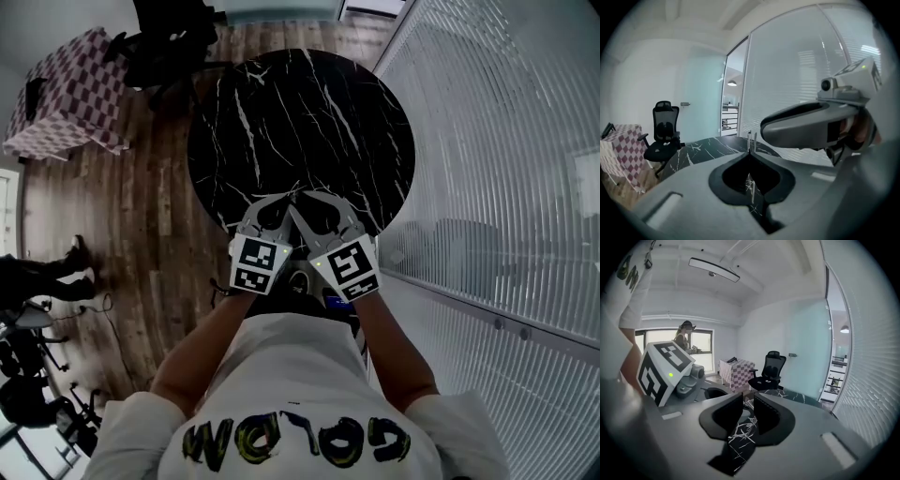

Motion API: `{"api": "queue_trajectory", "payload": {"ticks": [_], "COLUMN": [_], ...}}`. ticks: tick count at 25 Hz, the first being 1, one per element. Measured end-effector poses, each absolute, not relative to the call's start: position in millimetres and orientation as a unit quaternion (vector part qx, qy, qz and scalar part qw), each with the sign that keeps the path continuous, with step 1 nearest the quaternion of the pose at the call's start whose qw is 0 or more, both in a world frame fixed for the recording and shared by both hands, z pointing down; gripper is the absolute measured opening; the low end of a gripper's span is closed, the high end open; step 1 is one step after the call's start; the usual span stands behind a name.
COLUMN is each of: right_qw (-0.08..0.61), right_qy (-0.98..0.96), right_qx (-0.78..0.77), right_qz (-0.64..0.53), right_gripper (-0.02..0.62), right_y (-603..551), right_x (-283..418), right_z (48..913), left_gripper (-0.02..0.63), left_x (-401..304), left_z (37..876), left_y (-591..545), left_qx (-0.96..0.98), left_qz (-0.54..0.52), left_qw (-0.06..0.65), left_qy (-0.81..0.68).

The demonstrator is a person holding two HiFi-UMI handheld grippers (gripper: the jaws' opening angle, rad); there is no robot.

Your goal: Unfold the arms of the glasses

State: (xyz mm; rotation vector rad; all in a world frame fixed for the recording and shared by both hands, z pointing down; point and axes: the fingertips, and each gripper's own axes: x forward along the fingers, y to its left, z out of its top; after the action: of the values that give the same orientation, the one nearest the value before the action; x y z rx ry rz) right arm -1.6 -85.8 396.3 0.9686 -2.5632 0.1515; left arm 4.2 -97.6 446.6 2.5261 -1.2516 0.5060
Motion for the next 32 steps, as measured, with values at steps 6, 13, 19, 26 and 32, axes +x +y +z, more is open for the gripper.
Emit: {"api": "queue_trajectory", "payload": {"ticks": [6, 13, 19, 26, 32], "right_qw": [0.207, 0.227, 0.232, 0.237, 0.245], "right_qy": [-0.919, -0.913, -0.91, -0.905, -0.899], "right_qx": [0.333, 0.338, 0.341, 0.35, 0.361], "right_qz": [0.051, 0.042, 0.042, 0.044, 0.048], "right_gripper": [0.075, 0.035, 0.031, 0.029, 0.029], "right_y": [-83.5, -85.7, -81.8, -79.5, -76.5], "right_x": [-8.5, -5.0, -2.0, 4.1, 14.7], "right_z": [399.0, 405.4, 406.1, 409.0, 414.6], "left_gripper": [-0.002, -0.002, -0.002, -0.002, -0.002], "left_x": [6.5, 5.4, -0.6, -11.9, -22.5], "left_z": [451.5, 451.4, 450.9, 451.6, 450.7], "left_y": [-91.1, -90.5, -90.7, -93.7, -97.9], "left_qx": [0.872, 0.872, 0.868, 0.863, 0.857], "left_qz": [0.205, 0.199, 0.196, 0.193, 0.188], "left_qw": [0.116, 0.12, 0.127, 0.137, 0.143], "left_qy": [-0.429, -0.431, -0.437, -0.446, -0.458]}}
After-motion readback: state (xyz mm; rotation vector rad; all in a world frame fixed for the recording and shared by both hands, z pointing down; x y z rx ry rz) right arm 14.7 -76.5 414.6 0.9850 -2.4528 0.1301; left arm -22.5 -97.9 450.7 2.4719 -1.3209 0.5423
